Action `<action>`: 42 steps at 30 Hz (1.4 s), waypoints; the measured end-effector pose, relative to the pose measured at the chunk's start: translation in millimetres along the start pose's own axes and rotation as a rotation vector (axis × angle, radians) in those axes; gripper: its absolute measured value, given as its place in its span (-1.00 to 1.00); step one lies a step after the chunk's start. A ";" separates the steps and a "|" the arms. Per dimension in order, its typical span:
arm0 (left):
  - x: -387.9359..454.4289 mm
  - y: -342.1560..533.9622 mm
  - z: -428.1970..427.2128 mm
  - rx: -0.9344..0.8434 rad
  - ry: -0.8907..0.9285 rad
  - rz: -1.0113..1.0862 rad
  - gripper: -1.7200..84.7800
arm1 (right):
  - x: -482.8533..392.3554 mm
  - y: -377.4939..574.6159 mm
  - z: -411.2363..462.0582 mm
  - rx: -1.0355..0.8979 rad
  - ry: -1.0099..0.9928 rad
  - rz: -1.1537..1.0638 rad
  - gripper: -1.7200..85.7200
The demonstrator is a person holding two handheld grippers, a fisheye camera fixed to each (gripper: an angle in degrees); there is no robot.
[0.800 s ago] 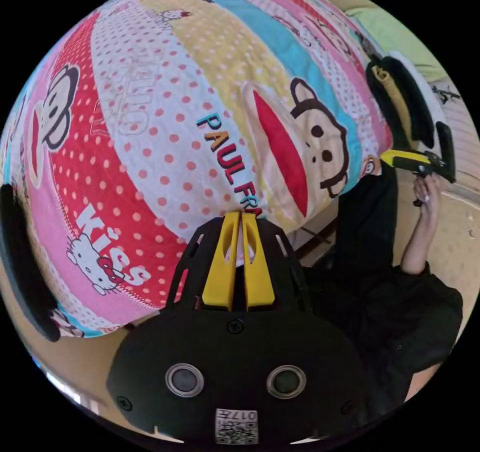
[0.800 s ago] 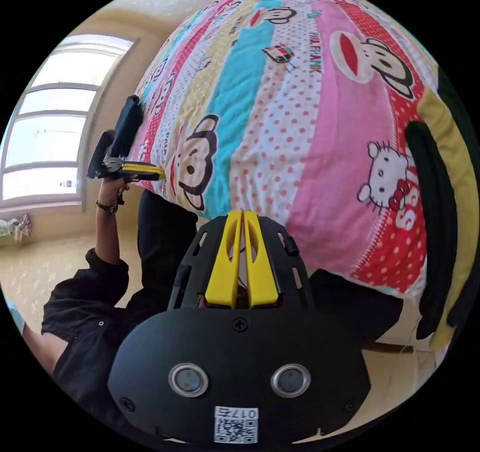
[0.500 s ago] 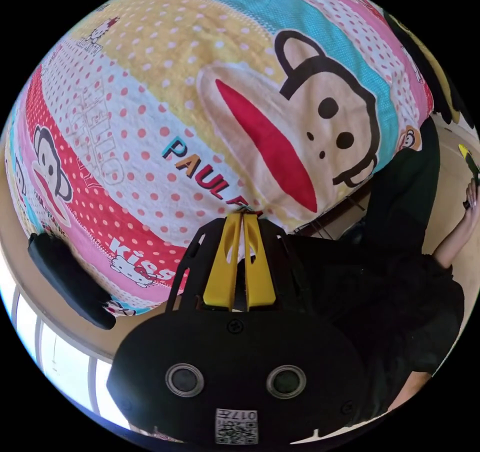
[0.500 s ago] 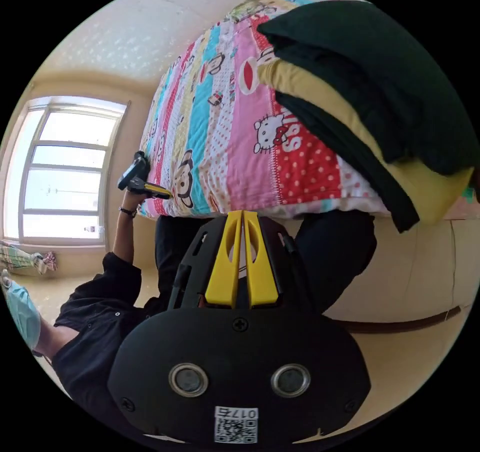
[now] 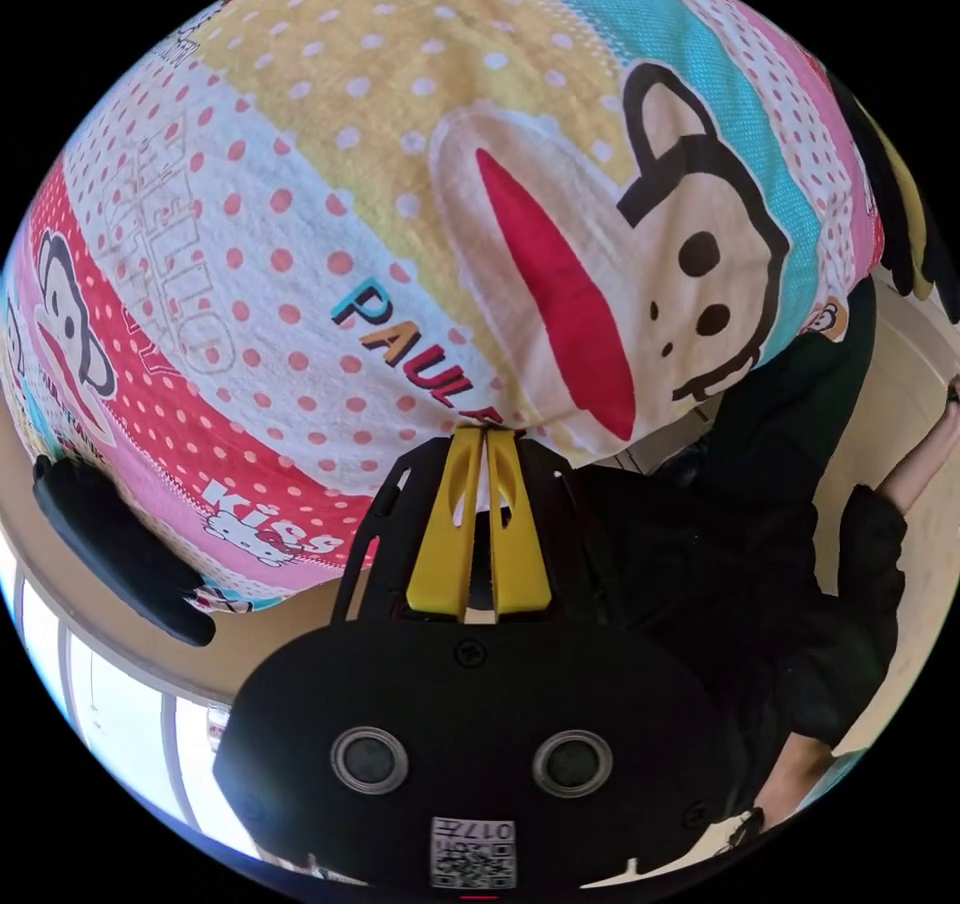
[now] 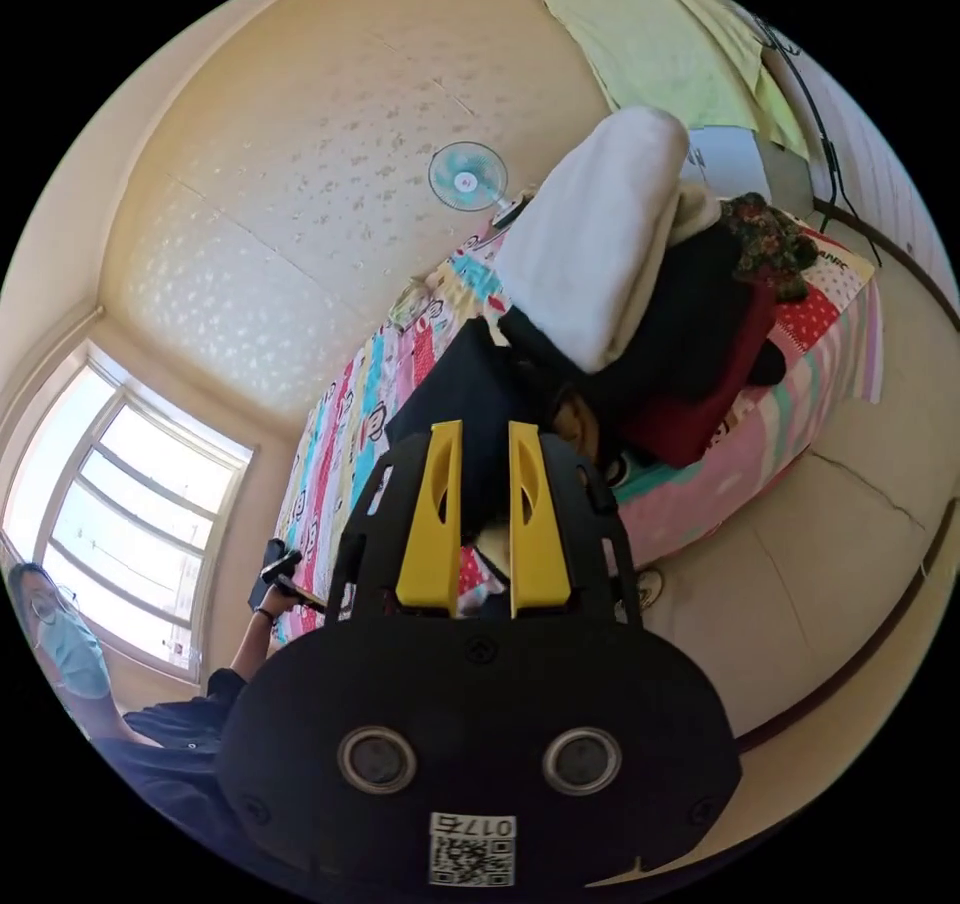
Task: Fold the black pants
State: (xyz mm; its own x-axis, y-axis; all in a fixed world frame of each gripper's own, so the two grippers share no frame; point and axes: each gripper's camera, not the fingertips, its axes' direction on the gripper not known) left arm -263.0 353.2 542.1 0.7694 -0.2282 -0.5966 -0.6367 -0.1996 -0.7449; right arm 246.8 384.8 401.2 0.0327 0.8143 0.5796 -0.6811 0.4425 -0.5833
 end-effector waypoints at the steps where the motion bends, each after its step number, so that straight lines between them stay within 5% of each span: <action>1: 0.6 -1.4 2.1 0.002 -0.008 0.001 -0.97 | 3.4 -13.6 -1.8 -0.002 -0.053 -0.050 -0.77; 7: 2.6 -14.5 23.0 0.025 -0.071 0.001 -0.97 | -12.0 -64.0 59.1 -0.511 -0.160 -0.295 -0.75; 17: -12.3 -34.2 52.1 0.049 -0.089 0.010 -0.97 | -44.2 -74.1 92.3 -0.813 -0.109 -0.393 -0.79; 21: -29.6 -37.9 61.7 0.082 -0.034 0.013 -0.97 | -81.9 -69.5 134.8 -0.927 -0.527 -0.438 -0.90; 24: -43.5 -40.5 68.8 0.108 0.020 -0.021 -0.97 | -126.8 -62.0 186.5 -0.977 -0.650 -0.466 -0.91; 31: -55.0 -38.1 82.9 0.196 0.041 -0.092 -0.97 | -306.2 7.4 326.4 -0.985 -0.423 -0.792 -0.93; 34: -60.7 -35.4 89.2 0.246 0.063 -0.114 -0.97 | -348.1 66.9 385.8 -1.132 -0.396 -0.852 -0.93; 38: -79.3 -30.7 100.2 0.320 0.163 -0.139 -0.98 | -369.8 143.3 423.6 -1.289 -0.406 -0.966 -0.92; 42: -94.2 -26.8 112.2 0.395 0.254 -0.141 -0.98 | -359.5 166.4 409.0 -1.173 -0.254 -1.063 -0.89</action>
State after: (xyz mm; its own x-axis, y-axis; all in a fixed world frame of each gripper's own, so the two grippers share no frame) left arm -312.7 487.1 584.8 0.7786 -0.4598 -0.4271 -0.4216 0.1208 -0.8987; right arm -177.5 12.0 328.5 -0.0951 -0.0641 0.9934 0.4852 0.8684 0.1025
